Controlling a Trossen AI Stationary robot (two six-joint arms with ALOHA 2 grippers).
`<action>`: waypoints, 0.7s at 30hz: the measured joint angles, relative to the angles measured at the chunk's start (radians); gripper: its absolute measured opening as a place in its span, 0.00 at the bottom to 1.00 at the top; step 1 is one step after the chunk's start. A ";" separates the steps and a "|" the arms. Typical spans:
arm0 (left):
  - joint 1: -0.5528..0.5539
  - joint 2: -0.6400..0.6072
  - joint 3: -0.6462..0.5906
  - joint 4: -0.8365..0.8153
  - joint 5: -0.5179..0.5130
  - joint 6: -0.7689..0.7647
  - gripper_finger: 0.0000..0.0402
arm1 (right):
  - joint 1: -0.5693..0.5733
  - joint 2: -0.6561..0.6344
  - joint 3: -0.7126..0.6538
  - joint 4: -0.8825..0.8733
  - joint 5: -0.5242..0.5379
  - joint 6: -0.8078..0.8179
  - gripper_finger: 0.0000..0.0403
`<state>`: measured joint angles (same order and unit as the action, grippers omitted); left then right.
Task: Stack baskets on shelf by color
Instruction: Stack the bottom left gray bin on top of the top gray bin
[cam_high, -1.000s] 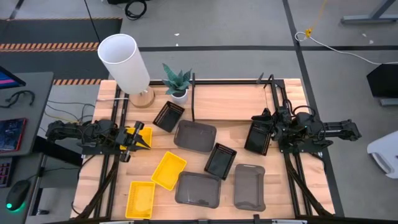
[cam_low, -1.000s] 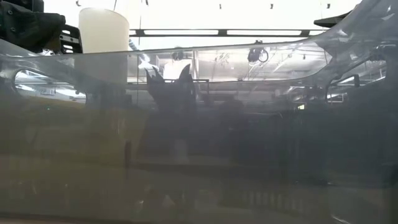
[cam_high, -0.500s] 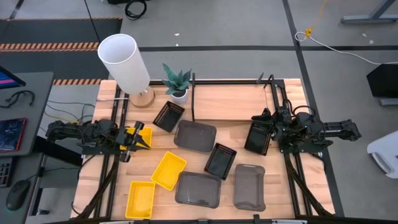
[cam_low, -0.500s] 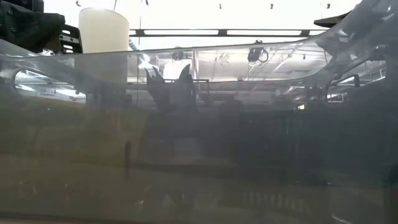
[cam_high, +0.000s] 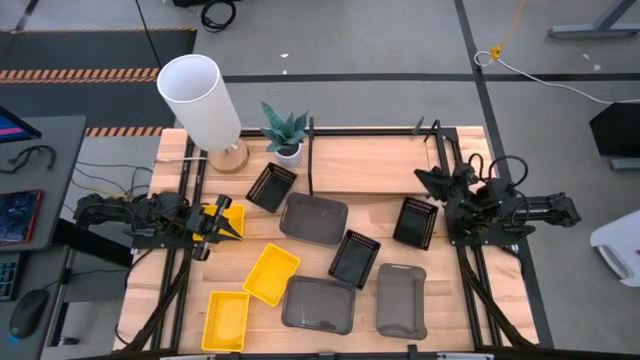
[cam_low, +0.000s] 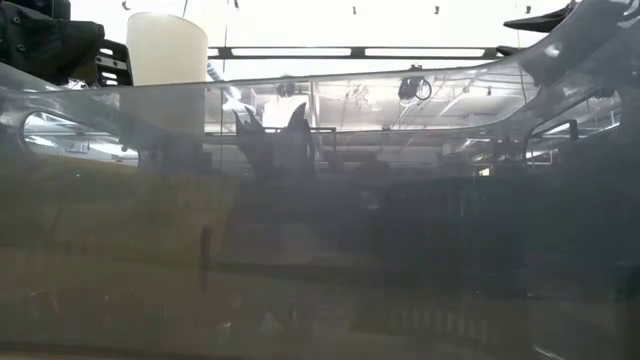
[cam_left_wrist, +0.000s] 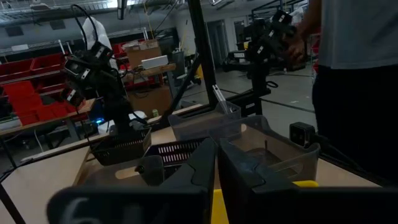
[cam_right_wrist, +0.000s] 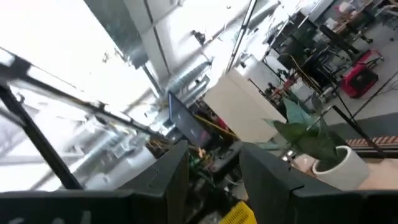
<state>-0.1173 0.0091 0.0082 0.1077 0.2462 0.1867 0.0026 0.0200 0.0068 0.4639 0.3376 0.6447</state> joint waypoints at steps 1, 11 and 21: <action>0.000 0.000 0.000 0.000 0.000 0.000 0.07 | 0.000 0.000 0.003 -0.006 -0.001 0.013 0.37; 0.000 0.000 0.000 0.000 0.000 0.000 0.09 | 0.000 0.103 0.008 0.042 -0.274 0.158 0.37; 0.000 0.000 0.000 0.000 0.000 0.000 0.07 | 0.005 0.464 0.315 -0.225 -0.463 -0.012 0.35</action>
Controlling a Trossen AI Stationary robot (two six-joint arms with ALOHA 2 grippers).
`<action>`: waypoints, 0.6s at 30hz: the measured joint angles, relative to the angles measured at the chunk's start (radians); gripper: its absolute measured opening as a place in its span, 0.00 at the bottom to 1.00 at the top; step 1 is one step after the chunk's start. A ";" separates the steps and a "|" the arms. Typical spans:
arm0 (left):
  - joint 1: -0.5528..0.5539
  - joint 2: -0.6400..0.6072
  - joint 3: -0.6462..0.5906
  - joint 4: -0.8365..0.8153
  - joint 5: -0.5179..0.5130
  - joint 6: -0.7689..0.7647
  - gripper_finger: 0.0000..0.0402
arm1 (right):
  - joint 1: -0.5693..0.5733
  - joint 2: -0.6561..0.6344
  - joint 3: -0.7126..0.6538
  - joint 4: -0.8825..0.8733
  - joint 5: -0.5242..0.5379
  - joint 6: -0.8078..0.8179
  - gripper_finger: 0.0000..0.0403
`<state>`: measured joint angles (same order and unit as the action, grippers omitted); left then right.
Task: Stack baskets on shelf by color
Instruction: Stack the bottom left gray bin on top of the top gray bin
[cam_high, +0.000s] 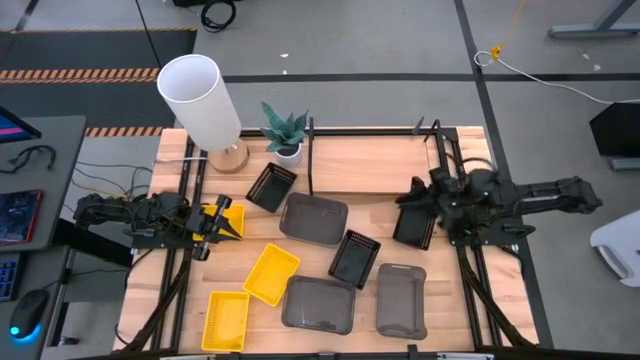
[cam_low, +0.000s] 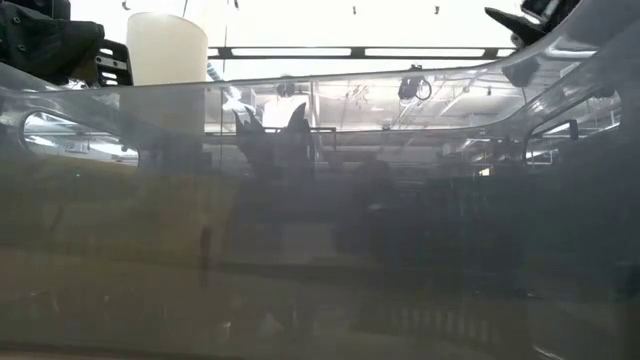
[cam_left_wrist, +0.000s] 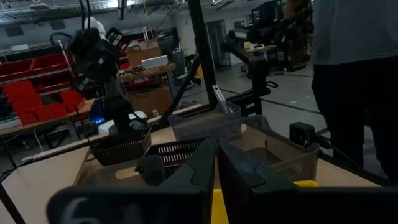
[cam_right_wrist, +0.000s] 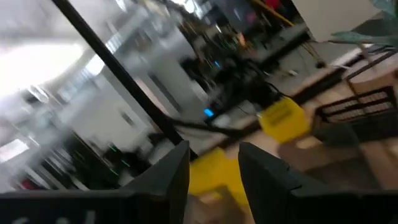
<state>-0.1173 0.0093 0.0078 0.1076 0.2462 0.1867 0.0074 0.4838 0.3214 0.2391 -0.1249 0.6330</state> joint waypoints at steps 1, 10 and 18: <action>0.000 0.000 0.000 0.000 0.000 0.000 0.07 | 0.000 0.042 0.034 -0.035 0.000 -0.024 0.35; 0.000 0.000 0.000 0.000 0.000 0.000 0.08 | 0.000 0.400 0.150 0.017 -0.022 -0.003 0.34; 0.000 0.000 0.000 0.000 0.000 0.000 0.06 | 0.056 0.624 0.254 0.145 -0.105 0.106 0.33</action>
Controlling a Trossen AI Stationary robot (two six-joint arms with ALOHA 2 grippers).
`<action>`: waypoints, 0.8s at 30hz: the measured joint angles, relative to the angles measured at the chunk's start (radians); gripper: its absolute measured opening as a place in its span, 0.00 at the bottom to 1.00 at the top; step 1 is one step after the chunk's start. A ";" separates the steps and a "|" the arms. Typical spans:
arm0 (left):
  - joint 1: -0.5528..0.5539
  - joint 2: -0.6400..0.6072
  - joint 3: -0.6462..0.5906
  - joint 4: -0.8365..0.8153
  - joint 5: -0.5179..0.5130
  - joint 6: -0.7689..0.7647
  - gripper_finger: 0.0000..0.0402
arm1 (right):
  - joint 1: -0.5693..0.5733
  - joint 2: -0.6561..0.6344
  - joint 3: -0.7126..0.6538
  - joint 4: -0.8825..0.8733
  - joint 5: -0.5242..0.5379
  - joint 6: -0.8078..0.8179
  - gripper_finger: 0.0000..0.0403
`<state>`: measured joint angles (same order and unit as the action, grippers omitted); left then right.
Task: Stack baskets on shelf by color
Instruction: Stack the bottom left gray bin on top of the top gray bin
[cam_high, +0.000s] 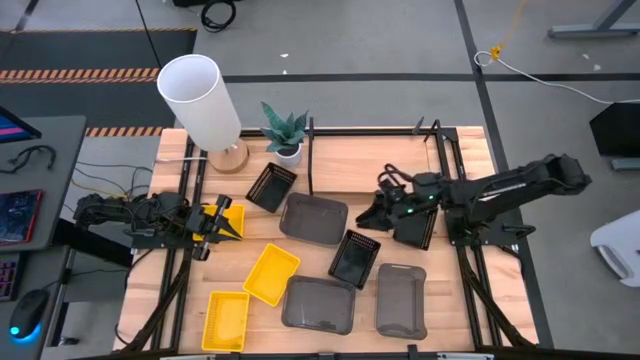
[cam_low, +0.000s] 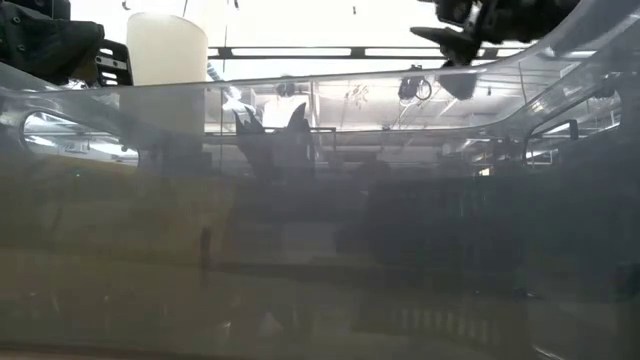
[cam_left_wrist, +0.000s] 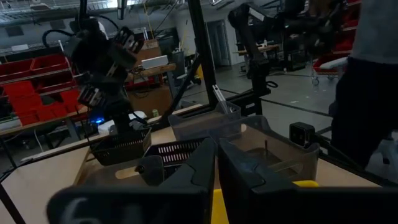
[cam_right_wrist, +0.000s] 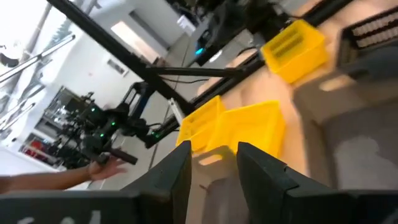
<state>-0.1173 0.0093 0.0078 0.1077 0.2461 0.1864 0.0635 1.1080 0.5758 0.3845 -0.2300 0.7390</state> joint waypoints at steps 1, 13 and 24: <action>0.000 0.000 0.000 0.000 0.000 0.000 0.07 | 0.015 0.027 0.036 -0.008 0.001 -0.002 0.33; 0.003 0.002 0.000 0.104 -0.080 0.040 0.07 | 0.141 0.327 0.437 -0.370 -0.043 -0.362 0.33; 0.001 0.002 0.000 0.240 -0.112 -0.283 0.08 | 0.231 0.472 0.627 -0.670 -0.095 -0.630 0.34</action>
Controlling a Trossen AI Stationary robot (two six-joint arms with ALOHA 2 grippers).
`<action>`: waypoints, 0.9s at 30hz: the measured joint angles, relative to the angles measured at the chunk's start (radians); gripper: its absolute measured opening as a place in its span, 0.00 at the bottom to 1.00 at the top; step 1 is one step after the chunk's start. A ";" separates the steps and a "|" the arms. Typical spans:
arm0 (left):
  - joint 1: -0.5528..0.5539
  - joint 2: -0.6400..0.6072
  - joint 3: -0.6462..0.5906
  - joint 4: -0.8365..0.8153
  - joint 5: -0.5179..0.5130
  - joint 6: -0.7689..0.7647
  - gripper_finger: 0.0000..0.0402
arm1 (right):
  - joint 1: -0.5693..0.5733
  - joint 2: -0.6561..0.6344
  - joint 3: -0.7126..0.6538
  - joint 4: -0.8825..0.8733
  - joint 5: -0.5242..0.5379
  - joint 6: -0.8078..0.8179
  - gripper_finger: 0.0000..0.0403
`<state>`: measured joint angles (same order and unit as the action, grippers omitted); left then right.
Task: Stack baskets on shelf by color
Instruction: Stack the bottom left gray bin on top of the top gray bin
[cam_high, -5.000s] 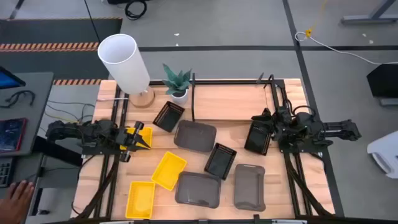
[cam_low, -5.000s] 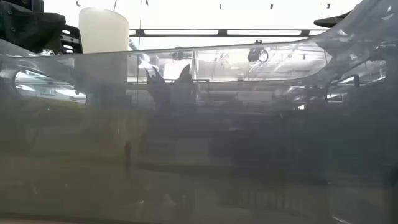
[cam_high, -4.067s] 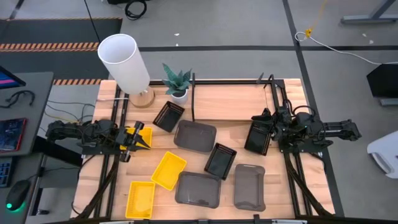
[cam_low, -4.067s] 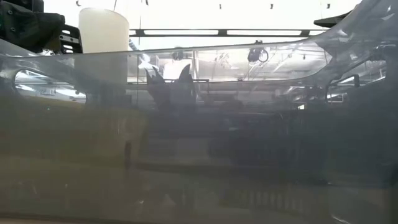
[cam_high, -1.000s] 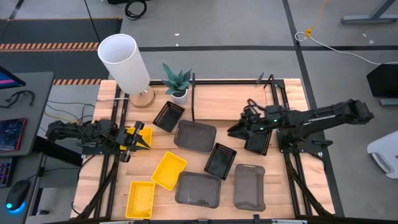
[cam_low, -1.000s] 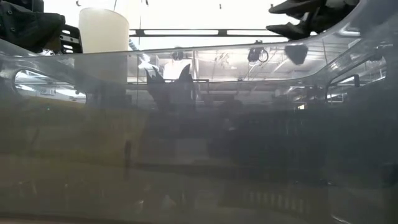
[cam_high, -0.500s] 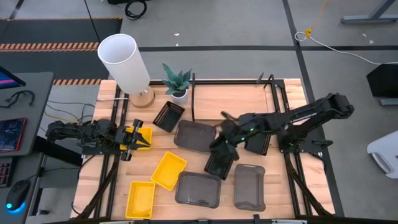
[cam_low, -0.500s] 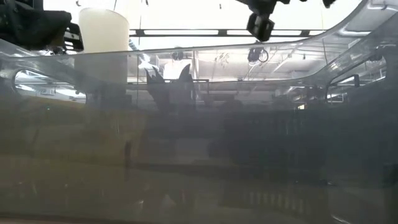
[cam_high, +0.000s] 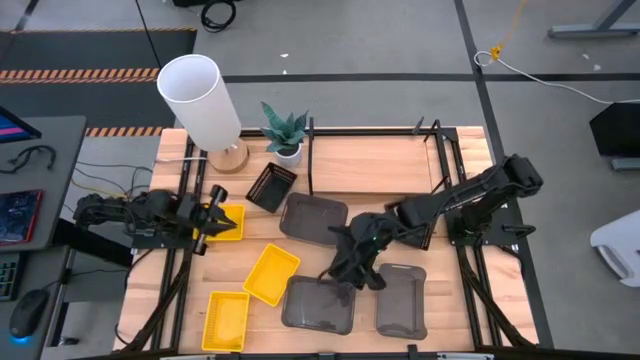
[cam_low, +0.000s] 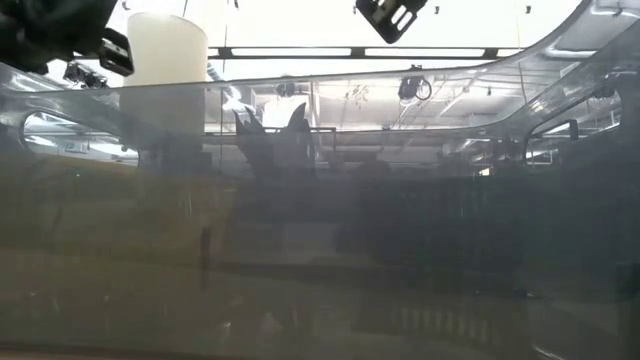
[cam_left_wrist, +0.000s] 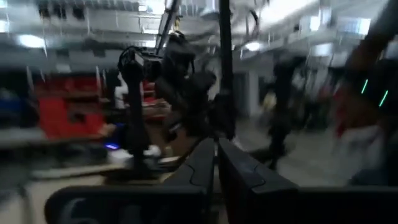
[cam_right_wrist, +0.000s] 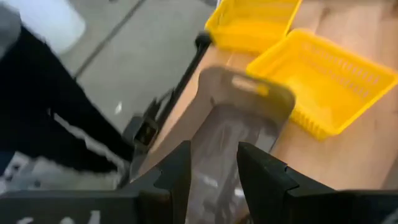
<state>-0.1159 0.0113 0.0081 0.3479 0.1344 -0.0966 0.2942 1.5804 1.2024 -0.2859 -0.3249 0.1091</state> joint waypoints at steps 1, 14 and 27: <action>0.000 0.000 0.000 0.020 0.000 -0.095 0.08 | 0.006 0.004 0.013 -0.035 0.000 -0.008 0.34; 0.001 0.001 0.000 0.133 -0.194 -0.477 0.06 | 0.053 0.005 0.041 -0.155 0.257 0.015 0.39; 0.001 0.002 0.000 0.218 -0.262 -0.669 0.09 | -0.097 0.046 0.200 -0.361 0.341 0.179 0.39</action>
<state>-0.1154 0.0128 0.0080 0.5657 -0.1279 -0.7652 0.1974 1.6267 1.4025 -0.6469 0.0162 0.2879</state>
